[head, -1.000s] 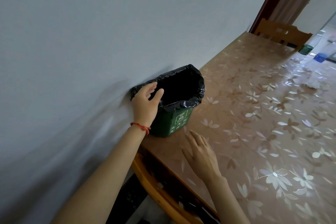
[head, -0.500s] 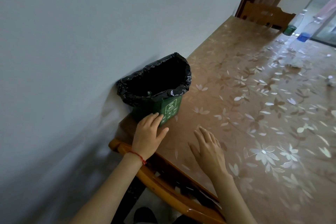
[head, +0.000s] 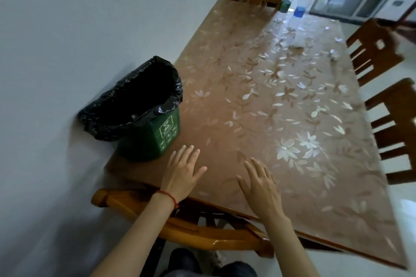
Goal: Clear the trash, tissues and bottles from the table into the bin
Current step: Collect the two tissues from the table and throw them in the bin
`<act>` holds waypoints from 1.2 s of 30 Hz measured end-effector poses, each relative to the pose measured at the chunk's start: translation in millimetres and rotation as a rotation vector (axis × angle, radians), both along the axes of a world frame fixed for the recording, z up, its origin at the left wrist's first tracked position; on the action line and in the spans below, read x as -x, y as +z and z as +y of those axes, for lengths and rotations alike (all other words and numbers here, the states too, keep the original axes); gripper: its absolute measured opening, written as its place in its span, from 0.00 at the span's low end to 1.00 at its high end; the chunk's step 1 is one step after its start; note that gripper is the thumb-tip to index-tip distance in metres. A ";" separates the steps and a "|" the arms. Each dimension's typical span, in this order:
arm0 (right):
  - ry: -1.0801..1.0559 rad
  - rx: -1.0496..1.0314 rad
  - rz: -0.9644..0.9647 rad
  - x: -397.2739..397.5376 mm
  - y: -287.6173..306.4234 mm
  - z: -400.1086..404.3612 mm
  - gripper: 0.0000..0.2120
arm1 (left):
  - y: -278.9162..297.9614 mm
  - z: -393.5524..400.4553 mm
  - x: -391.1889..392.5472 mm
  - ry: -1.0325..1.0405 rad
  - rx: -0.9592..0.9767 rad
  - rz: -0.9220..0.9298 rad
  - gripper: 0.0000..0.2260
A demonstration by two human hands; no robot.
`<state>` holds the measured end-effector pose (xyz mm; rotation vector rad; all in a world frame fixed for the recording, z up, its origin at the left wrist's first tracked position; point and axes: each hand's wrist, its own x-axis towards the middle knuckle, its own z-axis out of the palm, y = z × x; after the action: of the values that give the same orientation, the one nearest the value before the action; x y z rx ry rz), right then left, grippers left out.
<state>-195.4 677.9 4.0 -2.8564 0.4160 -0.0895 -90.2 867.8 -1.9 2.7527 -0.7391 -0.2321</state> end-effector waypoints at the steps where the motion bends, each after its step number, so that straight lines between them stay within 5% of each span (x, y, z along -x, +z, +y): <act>1: -0.028 -0.009 0.009 5.9 0.3 -2.9 0.24 | -0.6 -7.0 0.8 -0.028 -0.003 0.002 0.26; 19: -0.584 -0.027 -0.044 144.5 -1.2 -64.6 0.22 | 2.8 -159.2 59.1 -0.611 -0.011 -0.077 0.26; 36: -1.112 -0.104 -0.082 322.7 -10.7 -106.4 0.21 | 3.2 -303.4 217.8 -1.086 0.037 -0.047 0.25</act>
<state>-518.1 571.4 -6.7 -2.1572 1.8297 -0.3571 -308.1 564.4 1.3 2.0306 -2.1292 -0.3432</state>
